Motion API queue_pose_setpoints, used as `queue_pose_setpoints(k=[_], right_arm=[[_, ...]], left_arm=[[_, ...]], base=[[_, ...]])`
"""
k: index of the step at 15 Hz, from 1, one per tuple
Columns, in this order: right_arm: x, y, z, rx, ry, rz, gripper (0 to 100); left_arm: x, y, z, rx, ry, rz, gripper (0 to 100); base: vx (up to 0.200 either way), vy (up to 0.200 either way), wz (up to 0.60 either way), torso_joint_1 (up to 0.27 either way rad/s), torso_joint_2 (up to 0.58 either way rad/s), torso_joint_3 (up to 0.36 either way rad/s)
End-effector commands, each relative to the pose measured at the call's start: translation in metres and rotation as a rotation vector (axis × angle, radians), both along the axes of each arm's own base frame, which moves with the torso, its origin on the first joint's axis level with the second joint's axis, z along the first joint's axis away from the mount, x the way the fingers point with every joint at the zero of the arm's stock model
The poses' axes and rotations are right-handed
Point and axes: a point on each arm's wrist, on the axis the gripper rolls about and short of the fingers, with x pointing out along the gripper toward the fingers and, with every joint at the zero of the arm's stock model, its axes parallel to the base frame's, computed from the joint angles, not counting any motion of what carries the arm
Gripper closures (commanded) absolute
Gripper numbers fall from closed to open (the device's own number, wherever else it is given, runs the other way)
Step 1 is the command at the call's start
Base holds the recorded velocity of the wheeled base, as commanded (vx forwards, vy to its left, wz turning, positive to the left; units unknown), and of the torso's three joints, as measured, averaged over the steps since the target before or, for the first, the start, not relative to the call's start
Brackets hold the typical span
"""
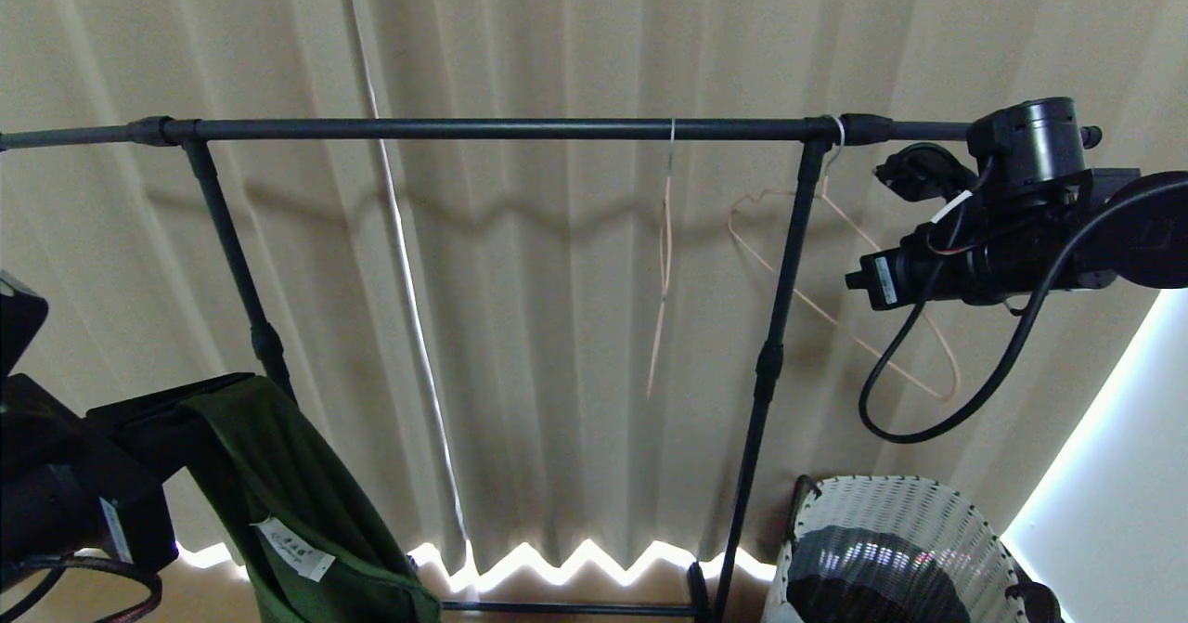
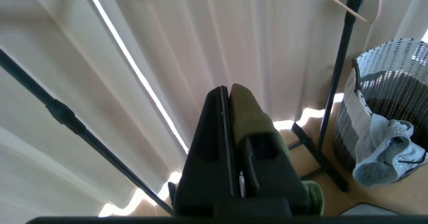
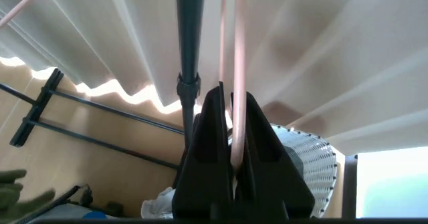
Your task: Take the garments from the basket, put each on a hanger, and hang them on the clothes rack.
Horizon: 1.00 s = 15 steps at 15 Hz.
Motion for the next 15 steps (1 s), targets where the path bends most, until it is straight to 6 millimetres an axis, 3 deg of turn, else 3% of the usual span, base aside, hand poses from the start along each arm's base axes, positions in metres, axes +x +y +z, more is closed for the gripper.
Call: queue_pose_setpoints(k=[1, 5, 8, 11, 15], right_arm=[[-0.004, -0.001, 0.005, 0.003, -0.015, 0.0, 100], [-0.015, -0.003, 0.021, 0.048, -0.061, -0.025, 100], [-0.038, -0.008, 0.039, 0.081, -0.11, -0.04, 100], [-0.066, -0.014, 0.04, 0.088, -0.142, -0.049, 100], [-0.099, -0.025, 0.026, 0.056, -0.136, -0.105, 100]], left_arm=[[0.0, 0.0, 0.0, 0.0, 0.0, 0.001, 100], [0.0, 0.0, 0.001, -0.001, -0.002, 0.002, 100], [0.0, 0.001, -0.002, 0.005, 0.002, 0.005, 100], [0.0, 0.0, -0.003, 0.008, 0.007, 0.004, 100], [-0.001, 0.001, -0.006, 0.011, 0.013, 0.004, 100]], base=[[0.0, 0.0, 0.0, 0.0, 0.0, 0.0], [0.0, 0.0, 0.0, 0.0, 0.0, 0.0], [0.0, 0.0, 0.0, 0.0, 0.0, 0.0], [0.0, 0.0, 0.0, 0.0, 0.0, 0.0], [0.0, 0.0, 0.0, 0.0, 0.0, 0.0]])
